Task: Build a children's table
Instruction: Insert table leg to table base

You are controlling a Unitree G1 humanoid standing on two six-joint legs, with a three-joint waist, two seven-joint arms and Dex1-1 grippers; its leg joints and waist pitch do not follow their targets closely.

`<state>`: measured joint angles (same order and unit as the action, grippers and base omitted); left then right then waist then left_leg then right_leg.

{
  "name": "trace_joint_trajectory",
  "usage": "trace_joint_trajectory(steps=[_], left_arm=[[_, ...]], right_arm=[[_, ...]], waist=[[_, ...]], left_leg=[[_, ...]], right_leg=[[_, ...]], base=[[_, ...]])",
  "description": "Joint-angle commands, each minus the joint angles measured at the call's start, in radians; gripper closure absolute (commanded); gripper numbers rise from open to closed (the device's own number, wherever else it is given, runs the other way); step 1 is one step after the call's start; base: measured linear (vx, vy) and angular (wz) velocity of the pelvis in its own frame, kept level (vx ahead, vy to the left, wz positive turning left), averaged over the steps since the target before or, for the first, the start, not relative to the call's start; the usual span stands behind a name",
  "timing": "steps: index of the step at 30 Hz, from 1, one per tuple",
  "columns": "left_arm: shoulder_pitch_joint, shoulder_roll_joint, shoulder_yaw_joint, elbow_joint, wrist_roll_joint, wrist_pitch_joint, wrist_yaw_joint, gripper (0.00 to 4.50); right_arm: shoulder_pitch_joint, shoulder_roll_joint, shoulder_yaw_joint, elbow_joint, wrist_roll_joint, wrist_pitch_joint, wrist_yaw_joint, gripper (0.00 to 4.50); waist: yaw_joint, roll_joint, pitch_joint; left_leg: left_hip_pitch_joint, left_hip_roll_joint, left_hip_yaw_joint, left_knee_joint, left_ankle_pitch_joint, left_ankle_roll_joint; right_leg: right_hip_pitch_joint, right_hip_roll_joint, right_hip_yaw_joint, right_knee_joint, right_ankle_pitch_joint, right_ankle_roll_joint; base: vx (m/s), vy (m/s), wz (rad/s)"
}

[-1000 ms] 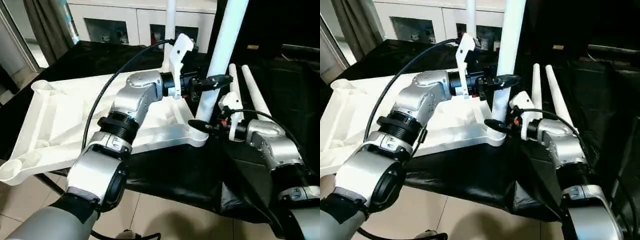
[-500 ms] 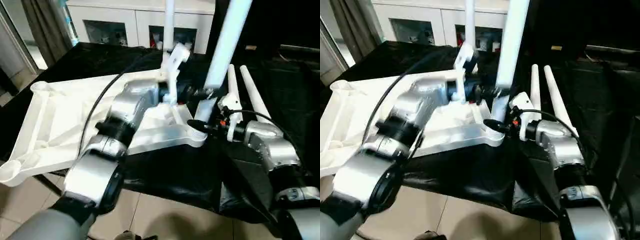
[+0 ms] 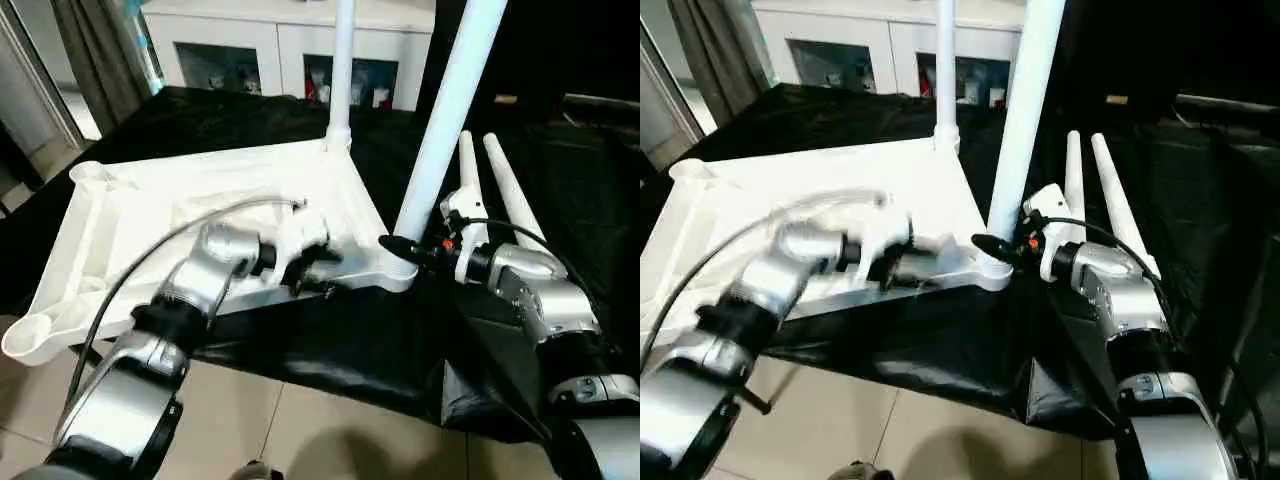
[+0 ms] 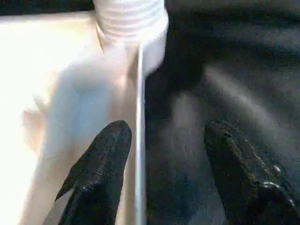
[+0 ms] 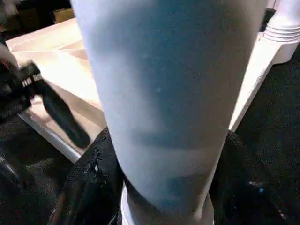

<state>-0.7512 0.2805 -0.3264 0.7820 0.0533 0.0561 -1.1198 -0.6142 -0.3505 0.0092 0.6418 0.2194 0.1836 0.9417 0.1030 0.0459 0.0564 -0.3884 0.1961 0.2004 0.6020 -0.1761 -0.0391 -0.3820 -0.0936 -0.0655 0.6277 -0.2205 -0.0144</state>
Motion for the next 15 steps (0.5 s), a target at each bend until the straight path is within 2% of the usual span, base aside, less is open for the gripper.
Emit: trace_joint_trajectory(steps=[1,3,5,6,7,10,12,15], left_arm=[[-0.011,0.003,-0.006,0.02,0.019,-0.017,0.02,1.84],[-0.024,-0.006,-0.008,0.057,0.028,-0.02,0.042,2.02],[-0.041,-0.024,0.004,0.093,0.025,-0.013,0.074,2.15],[-0.048,-0.032,0.01,0.107,0.025,-0.016,0.085,2.15],[-0.049,-0.033,0.011,0.109,0.024,-0.016,0.086,2.4],[-0.072,-0.054,0.029,0.141,0.015,-0.009,0.103,2.47],[-0.081,-0.059,0.033,0.155,0.016,-0.02,0.106,2.82],[-0.089,-0.062,0.042,0.166,0.011,-0.027,0.103,3.03]], right_arm=[[0.019,0.0,0.018,0.047,-0.014,0.048,-0.001,2.54],[0.018,-0.002,0.019,0.044,-0.016,0.052,0.003,2.54],[0.023,-0.005,0.02,0.035,-0.017,0.056,0.005,2.54],[0.026,-0.007,0.02,0.03,-0.016,0.059,0.006,2.54],[0.027,-0.007,0.02,0.029,-0.016,0.059,0.006,2.54],[0.045,-0.012,0.025,0.007,-0.018,0.065,0.008,2.54],[0.053,-0.014,0.026,-0.002,-0.018,0.067,0.01,2.54],[0.058,-0.016,0.027,-0.006,-0.018,0.069,0.011,2.54]], waist=[[-0.004,-0.012,-0.069],[-0.005,-0.013,-0.07],[-0.005,-0.007,-0.07],[-0.006,-0.01,-0.07],[-0.004,-0.011,-0.07],[-0.005,-0.011,-0.07],[-0.003,-0.011,-0.073],[-0.003,-0.01,-0.074]], left_leg=[[0.022,0.04,-0.022,-0.075,-0.186,0.023],[0.022,0.038,-0.021,-0.073,-0.182,0.029],[0.025,0.039,-0.02,-0.073,-0.182,0.03],[0.025,0.038,-0.019,-0.072,-0.187,0.031],[0.024,0.038,-0.02,-0.072,-0.185,0.031],[0.022,0.037,-0.021,-0.071,-0.174,0.038],[0.02,0.038,-0.022,-0.07,-0.157,0.047],[0.02,0.038,-0.022,-0.069,-0.142,0.056]], right_leg=[[0.036,-0.06,0.041,-0.078,-0.112,-0.226],[0.036,-0.061,0.04,-0.078,-0.102,-0.228],[0.034,-0.06,0.04,-0.078,-0.097,-0.235],[0.035,-0.06,0.041,-0.08,-0.097,-0.237],[0.036,-0.061,0.04,-0.08,-0.096,-0.237],[0.038,-0.061,0.04,-0.079,-0.078,-0.24],[0.041,-0.061,0.039,-0.075,-0.053,-0.241],[0.041,-0.06,0.037,-0.072,-0.02,-0.25]], base=[[0.0,0.0,0.0],[0.0,0.0,0.0],[0.0,0.0,0.0],[0.0,0.0,0.0],[0.0,0.0,0.0],[0.0,0.0,0.0],[0.0,0.0,0.0],[0.0,0.0,0.0]])
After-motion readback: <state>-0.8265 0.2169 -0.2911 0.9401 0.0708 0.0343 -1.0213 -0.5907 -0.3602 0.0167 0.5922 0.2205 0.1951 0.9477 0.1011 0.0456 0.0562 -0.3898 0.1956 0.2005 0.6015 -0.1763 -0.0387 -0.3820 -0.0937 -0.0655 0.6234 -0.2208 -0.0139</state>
